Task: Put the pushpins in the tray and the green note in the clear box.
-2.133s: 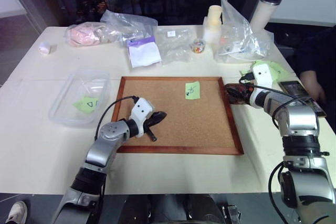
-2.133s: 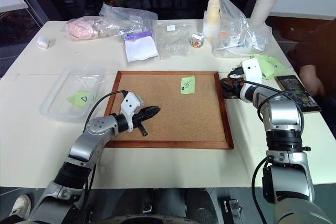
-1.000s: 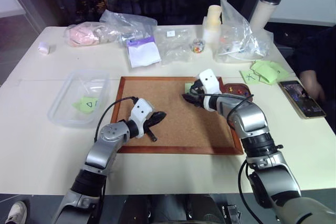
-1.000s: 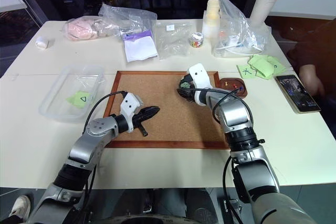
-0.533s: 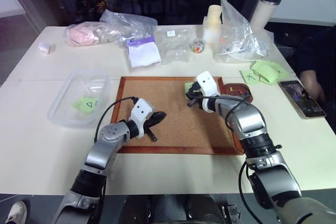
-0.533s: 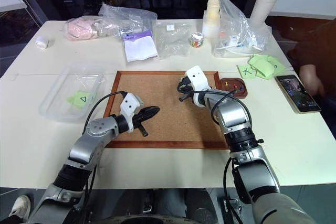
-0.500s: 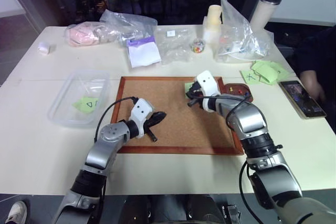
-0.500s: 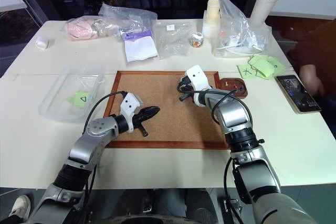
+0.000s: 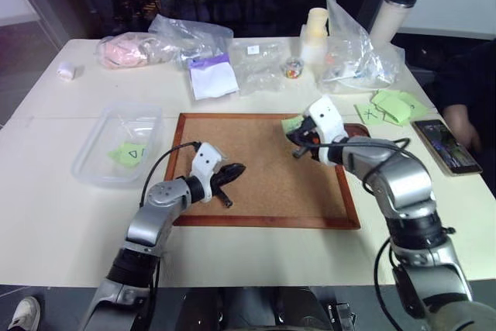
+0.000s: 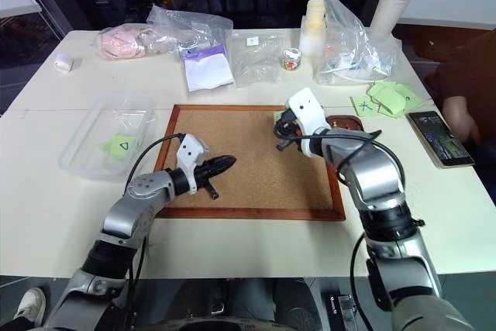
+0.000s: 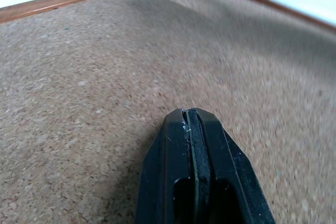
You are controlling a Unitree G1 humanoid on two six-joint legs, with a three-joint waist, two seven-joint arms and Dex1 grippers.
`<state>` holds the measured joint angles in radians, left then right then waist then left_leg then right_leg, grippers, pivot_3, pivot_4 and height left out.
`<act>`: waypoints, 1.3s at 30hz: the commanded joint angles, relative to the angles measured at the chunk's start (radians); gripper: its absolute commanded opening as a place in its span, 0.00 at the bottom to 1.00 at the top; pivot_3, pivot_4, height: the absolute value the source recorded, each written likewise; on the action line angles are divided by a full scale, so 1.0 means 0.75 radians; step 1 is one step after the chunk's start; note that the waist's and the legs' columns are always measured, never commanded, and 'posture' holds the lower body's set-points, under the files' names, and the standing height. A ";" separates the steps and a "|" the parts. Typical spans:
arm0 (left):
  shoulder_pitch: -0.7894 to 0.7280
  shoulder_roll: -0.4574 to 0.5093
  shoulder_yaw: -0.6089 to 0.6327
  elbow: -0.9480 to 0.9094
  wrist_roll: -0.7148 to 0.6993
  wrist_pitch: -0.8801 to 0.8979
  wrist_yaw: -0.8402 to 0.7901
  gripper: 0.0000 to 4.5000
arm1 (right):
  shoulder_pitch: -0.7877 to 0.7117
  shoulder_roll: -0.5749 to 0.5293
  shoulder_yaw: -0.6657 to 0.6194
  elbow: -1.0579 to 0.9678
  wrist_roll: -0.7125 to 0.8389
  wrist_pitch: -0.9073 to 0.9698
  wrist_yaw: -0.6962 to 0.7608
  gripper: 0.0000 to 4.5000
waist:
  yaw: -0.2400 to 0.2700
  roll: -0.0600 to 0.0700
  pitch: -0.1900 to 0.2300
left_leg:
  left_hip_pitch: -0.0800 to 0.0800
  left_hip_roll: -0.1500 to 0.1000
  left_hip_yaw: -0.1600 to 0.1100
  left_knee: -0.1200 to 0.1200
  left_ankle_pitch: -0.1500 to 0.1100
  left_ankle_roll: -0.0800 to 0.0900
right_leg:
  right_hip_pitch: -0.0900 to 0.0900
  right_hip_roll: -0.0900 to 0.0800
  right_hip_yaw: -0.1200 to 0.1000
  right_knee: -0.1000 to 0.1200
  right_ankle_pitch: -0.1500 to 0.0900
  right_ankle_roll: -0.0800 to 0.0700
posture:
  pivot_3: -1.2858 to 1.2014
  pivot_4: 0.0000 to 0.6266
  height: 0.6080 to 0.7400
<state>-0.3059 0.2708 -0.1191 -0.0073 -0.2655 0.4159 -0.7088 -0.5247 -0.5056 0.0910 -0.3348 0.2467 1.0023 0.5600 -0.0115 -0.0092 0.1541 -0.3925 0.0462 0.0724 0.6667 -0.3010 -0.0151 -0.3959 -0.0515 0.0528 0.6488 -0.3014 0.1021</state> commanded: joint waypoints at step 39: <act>-0.366 -0.411 0.414 0.100 -0.821 0.750 0.324 0.01 | -0.042 -0.208 0.031 -0.595 0.200 0.263 -0.030 0.00 | -0.003 -0.006 0.004 | -0.021 -0.003 -0.007 0.003 0.002 -0.004 | -0.020 0.006 -0.002 0.001 0.000 0.001 | 0.52 0.24 1.00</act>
<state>-0.5636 -0.0349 0.1934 0.0874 -0.8599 0.9911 -0.4584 -0.5435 -0.6497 0.1442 -0.7451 0.3885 1.2132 0.5369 -0.0138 -0.0136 0.1568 -0.4084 0.0437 0.0670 0.6686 -0.2991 -0.0181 -0.4107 -0.0474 0.0516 0.6495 -0.3010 0.1028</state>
